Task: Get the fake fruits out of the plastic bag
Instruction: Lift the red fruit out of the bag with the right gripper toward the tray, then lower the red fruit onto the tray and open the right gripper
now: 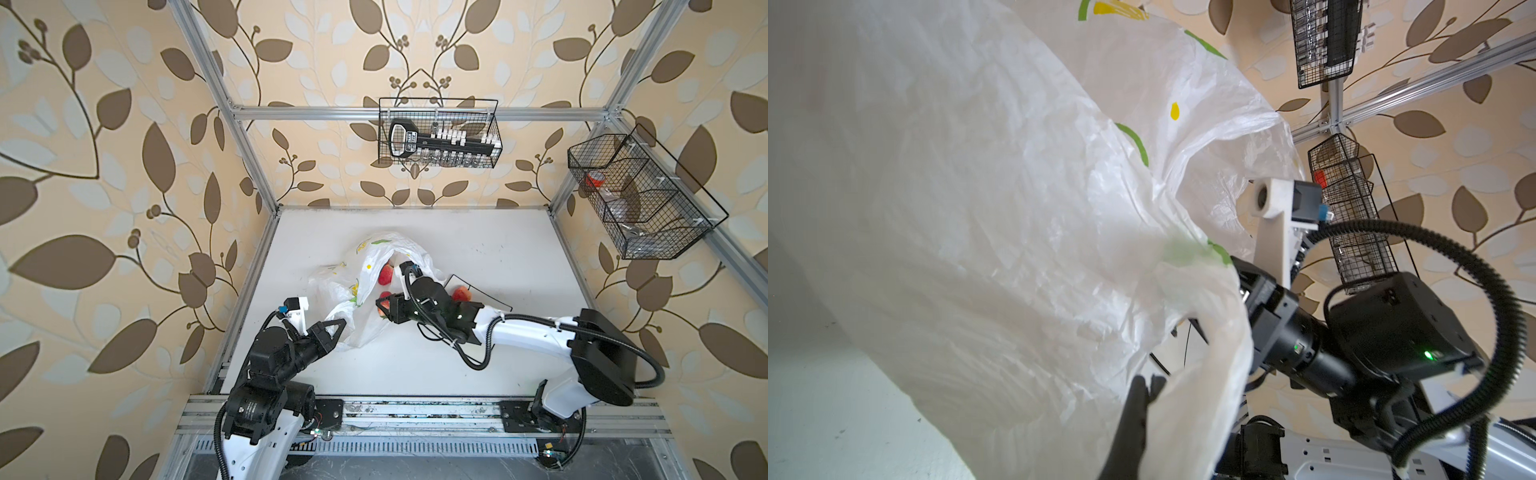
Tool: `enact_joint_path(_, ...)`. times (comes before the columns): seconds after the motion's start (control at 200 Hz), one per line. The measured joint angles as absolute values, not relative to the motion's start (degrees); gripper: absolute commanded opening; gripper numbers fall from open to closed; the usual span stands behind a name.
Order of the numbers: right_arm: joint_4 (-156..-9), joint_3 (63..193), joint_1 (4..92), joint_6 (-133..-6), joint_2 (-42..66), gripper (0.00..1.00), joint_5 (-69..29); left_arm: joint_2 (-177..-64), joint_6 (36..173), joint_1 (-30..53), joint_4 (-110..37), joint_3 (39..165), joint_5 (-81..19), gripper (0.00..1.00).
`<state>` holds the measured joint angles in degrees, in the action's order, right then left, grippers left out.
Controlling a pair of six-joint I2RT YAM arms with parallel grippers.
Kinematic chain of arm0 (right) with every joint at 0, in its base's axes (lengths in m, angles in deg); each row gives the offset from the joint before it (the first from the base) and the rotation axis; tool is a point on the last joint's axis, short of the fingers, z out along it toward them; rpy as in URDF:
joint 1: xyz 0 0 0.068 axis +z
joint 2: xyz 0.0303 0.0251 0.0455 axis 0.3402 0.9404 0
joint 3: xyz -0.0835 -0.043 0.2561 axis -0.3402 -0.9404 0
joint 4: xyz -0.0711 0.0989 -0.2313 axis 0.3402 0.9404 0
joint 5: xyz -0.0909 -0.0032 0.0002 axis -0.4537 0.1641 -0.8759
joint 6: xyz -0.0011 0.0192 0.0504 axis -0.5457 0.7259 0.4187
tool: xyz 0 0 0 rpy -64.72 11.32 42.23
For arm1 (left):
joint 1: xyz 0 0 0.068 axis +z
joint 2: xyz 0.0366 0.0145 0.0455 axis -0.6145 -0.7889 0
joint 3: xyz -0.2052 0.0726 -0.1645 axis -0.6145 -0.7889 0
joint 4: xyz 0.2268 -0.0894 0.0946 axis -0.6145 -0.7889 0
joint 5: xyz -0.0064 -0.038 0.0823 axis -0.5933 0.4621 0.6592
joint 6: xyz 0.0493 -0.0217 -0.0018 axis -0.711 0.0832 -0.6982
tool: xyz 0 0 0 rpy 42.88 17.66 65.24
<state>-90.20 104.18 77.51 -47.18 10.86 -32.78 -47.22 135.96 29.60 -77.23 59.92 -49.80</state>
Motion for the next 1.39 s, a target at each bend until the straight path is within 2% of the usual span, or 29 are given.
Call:
enact_joint_path(0.215, -82.02, 97.63, 80.51, -48.49, -2.78, 0.42, -33.35, -47.22, 136.11, 29.6, -76.56, 59.92, -49.8, 0.0)
enact_joint_path(0.445, -71.29, 90.89, 80.16, -47.07, -17.4, 0.42, -40.08, -46.76, 136.31, 29.6, -76.27, 59.92, -49.78, 0.0)
enact_joint_path(0.545, -67.31, 87.7, 77.4, -44.69, -21.91, 0.42, -42.93, -46.61, 136.33, 29.6, -76.29, 59.92, -49.78, 0.0)
enact_joint_path(0.64, -63.56, 84.25, 71.35, -42.13, -24.66, 0.42, -44.98, -46.54, 136.33, 29.6, -76.29, 59.92, -49.78, 0.0)
enact_joint_path(1.015, -60.76, 76.51, 45.82, -40.08, -25.56, 0.43, -44.96, -46.52, 136.31, 29.6, -76.36, 59.92, -49.78, 0.0)
enact_joint_path(1.185, -63.6, 74.22, 43.11, -40.23, -21.29, 0.45, -42.44, -46.52, 136.29, 29.6, -76.51, 59.92, -49.78, 0.0)
enact_joint_path(1.395, -67.07, 73.21, 42.59, -40.16, -18.23, 0.63, -40.37, -46.52, 136.31, 29.6, -76.62, 59.92, -49.78, 0.0)
